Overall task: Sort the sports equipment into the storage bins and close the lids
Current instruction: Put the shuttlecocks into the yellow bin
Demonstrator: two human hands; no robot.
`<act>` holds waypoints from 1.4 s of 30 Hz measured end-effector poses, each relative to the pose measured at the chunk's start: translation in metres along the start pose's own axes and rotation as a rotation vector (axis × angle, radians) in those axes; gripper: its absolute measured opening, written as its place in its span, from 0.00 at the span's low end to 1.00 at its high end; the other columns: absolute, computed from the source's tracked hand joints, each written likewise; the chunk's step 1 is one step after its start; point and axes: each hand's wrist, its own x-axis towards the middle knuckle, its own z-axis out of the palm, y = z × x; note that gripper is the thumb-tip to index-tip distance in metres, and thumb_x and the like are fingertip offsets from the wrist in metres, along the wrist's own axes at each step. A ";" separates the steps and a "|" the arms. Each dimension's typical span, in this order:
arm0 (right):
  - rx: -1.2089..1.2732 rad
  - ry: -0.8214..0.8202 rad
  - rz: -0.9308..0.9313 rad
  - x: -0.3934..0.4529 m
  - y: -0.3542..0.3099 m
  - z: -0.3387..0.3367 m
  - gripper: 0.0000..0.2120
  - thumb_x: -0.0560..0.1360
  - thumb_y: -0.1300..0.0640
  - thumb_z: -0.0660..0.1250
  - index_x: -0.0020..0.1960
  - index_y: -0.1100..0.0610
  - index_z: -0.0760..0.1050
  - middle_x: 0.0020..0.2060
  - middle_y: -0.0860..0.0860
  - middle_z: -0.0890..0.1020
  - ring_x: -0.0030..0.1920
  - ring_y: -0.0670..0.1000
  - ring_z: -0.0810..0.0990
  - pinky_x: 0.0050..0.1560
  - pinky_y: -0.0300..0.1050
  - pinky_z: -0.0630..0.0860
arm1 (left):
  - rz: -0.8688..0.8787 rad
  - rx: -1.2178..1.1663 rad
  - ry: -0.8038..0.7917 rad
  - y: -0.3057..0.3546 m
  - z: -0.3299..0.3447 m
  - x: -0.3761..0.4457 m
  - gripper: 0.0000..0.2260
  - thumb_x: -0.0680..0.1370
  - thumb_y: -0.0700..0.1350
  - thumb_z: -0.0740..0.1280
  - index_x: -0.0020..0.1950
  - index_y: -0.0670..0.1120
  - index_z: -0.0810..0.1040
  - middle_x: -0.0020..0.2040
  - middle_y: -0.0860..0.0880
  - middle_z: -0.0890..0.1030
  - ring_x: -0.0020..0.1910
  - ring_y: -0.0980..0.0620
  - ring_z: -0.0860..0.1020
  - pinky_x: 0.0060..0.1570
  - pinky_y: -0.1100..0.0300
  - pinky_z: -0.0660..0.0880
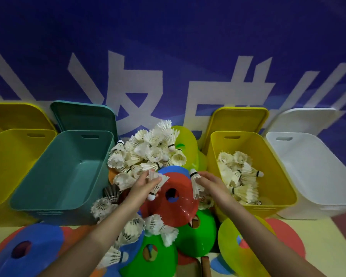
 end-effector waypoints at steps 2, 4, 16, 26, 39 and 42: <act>0.001 0.036 -0.060 -0.001 0.002 -0.030 0.10 0.77 0.54 0.66 0.58 0.51 0.76 0.51 0.48 0.80 0.49 0.44 0.79 0.44 0.42 0.76 | 0.037 -0.005 0.027 0.005 0.024 0.004 0.12 0.77 0.49 0.68 0.59 0.57 0.75 0.56 0.48 0.81 0.54 0.48 0.80 0.59 0.47 0.75; 0.012 0.104 -0.087 0.003 0.004 -0.064 0.11 0.78 0.57 0.65 0.59 0.51 0.75 0.51 0.46 0.79 0.48 0.41 0.77 0.40 0.36 0.74 | 0.088 0.021 0.043 0.013 0.050 0.005 0.13 0.76 0.49 0.69 0.61 0.54 0.76 0.56 0.47 0.81 0.53 0.50 0.79 0.54 0.52 0.75; -0.221 0.297 0.051 0.126 0.037 -0.154 0.22 0.77 0.49 0.63 0.68 0.57 0.71 0.51 0.56 0.79 0.52 0.57 0.78 0.54 0.51 0.74 | 0.184 0.057 0.118 0.032 0.160 0.029 0.09 0.72 0.54 0.70 0.51 0.61 0.75 0.51 0.55 0.81 0.51 0.57 0.79 0.50 0.60 0.75; -0.465 0.143 0.094 0.220 0.052 -0.116 0.24 0.75 0.39 0.62 0.62 0.55 0.76 0.52 0.56 0.82 0.53 0.58 0.79 0.51 0.47 0.74 | 0.118 0.018 0.216 0.018 0.187 0.052 0.14 0.75 0.49 0.71 0.59 0.56 0.76 0.52 0.54 0.82 0.51 0.59 0.80 0.54 0.58 0.76; -0.512 0.324 -0.473 0.173 0.034 -0.216 0.16 0.78 0.52 0.60 0.63 0.57 0.74 0.57 0.55 0.78 0.61 0.55 0.72 0.61 0.50 0.69 | 0.209 0.116 0.194 0.049 0.250 0.100 0.20 0.76 0.48 0.68 0.66 0.56 0.68 0.56 0.58 0.75 0.54 0.60 0.76 0.51 0.62 0.75; -0.668 0.525 -0.402 0.155 0.057 -0.255 0.22 0.74 0.53 0.60 0.66 0.59 0.70 0.57 0.58 0.77 0.59 0.60 0.73 0.58 0.54 0.70 | 0.216 0.243 0.153 0.048 0.274 0.109 0.20 0.75 0.50 0.69 0.66 0.55 0.69 0.57 0.54 0.75 0.52 0.55 0.77 0.51 0.55 0.77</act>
